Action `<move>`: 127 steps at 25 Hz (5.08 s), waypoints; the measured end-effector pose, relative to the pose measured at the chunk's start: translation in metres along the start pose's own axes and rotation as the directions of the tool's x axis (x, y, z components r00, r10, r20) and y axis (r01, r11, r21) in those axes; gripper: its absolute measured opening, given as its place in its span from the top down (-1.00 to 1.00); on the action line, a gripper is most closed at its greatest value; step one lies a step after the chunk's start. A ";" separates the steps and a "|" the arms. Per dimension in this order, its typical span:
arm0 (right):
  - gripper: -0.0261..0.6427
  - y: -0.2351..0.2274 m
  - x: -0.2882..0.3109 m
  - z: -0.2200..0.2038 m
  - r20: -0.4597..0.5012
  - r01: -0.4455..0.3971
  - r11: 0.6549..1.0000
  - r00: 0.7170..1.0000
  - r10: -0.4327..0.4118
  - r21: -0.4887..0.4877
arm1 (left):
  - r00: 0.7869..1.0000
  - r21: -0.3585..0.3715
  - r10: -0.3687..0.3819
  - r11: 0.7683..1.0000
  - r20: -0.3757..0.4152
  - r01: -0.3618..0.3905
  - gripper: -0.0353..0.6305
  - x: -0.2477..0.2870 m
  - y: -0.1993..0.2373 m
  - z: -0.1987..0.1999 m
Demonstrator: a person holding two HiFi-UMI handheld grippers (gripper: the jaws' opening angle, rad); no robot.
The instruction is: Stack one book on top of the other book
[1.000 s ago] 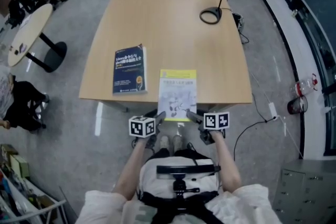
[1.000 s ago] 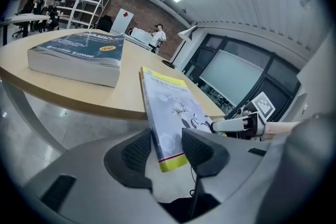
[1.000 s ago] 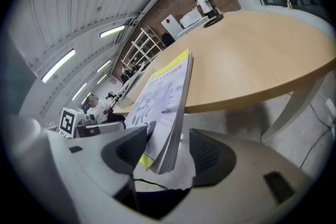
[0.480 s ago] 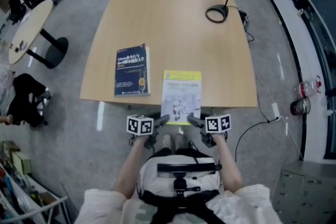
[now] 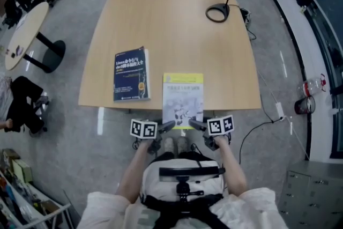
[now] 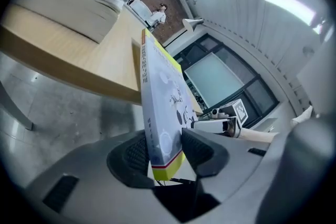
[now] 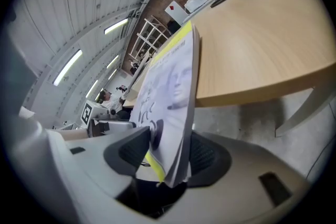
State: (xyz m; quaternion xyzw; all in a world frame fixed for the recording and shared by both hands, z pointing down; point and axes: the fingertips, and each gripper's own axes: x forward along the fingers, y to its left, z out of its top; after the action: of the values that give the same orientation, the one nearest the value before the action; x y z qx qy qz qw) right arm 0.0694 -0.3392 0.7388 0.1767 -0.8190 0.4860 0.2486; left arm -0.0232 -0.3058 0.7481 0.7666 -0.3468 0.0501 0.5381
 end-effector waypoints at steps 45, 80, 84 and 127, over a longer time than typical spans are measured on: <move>0.50 0.200 0.110 0.143 0.157 0.070 0.871 0.988 0.009 -0.487 | 0.936 0.324 0.218 0.896 0.277 -0.304 0.45 -0.203 0.032 0.155; 0.28 0.164 0.190 0.162 0.196 0.317 0.843 0.947 -0.255 -0.435 | 0.877 0.333 0.403 0.815 0.261 -0.474 0.23 -0.217 0.132 0.170; -0.07 0.154 0.175 0.178 0.290 0.469 0.696 0.883 -0.369 -0.543 | 0.816 0.370 0.454 0.734 0.358 -0.570 -0.10 -0.227 0.136 0.176; 0.92 0.334 0.046 0.199 0.752 0.090 0.950 0.635 0.178 -0.300 | 0.484 0.312 0.042 0.715 0.874 -0.626 0.86 -0.404 -0.014 0.211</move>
State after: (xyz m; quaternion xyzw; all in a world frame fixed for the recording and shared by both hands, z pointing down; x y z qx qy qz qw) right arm -0.1924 -0.3626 0.4488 0.3055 -0.9159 0.2350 -0.1122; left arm -0.3822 -0.2918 0.4680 0.7350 -0.6713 -0.0939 0.0192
